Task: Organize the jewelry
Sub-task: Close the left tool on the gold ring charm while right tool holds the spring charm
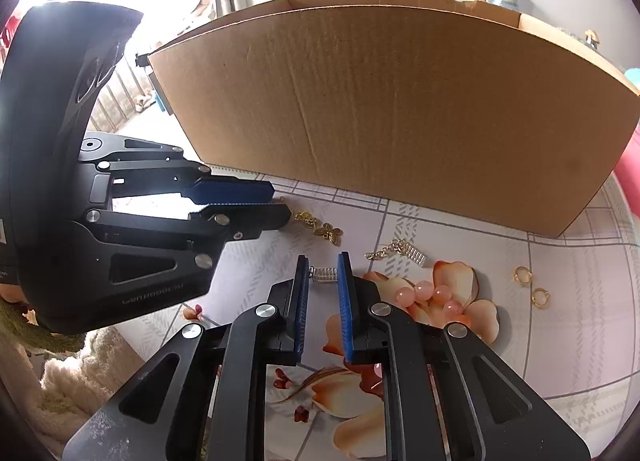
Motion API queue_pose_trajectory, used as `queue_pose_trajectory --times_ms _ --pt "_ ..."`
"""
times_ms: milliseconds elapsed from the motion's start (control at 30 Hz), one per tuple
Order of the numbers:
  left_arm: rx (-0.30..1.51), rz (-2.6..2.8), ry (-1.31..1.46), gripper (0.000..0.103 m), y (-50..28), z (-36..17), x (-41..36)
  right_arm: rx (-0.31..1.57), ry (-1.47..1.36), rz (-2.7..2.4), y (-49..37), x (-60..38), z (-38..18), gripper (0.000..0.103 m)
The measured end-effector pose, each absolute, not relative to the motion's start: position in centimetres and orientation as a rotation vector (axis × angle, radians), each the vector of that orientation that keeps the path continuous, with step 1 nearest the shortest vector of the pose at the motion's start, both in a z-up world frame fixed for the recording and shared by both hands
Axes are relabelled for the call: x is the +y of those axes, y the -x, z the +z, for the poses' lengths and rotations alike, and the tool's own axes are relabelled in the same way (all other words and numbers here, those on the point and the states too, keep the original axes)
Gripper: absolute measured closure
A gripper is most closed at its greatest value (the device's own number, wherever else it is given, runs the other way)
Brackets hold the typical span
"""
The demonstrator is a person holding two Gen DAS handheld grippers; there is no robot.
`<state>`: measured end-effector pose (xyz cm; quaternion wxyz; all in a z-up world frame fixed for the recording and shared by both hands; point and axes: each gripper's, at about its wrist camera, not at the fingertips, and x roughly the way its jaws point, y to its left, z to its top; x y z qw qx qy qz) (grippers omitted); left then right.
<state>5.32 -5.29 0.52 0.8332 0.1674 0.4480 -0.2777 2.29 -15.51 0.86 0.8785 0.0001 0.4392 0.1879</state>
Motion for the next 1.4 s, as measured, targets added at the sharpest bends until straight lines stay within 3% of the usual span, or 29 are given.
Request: queue_pose_trajectory --times_ms 467,533,800,967,1067,1400 --pt "0.949 -0.592 -0.369 0.093 -4.7 0.9 -5.2 0.907 -0.037 0.401 -2.2 -17.8 1.5 0.091" --pt "0.946 -0.589 -0.365 0.093 -4.6 1.0 -5.0 0.907 -0.041 0.401 -2.2 -18.1 1.5 0.099" --pt "0.913 -0.572 -0.353 0.093 -3.7 2.2 -4.5 0.903 -0.062 0.414 -1.7 -18.7 2.1 0.1" --pt "0.895 -0.562 -0.342 0.093 -3.2 2.4 -4.3 0.896 -0.067 0.41 -1.1 -18.3 2.5 0.092" --pt "0.887 -0.554 -0.333 0.093 -2.9 2.4 -4.3 0.893 -0.053 0.389 -0.6 -17.9 2.6 0.082" --pt "0.882 -0.549 -0.265 0.092 -2.7 2.0 -3.1 0.929 0.043 0.319 -1.7 -16.4 3.3 0.081"
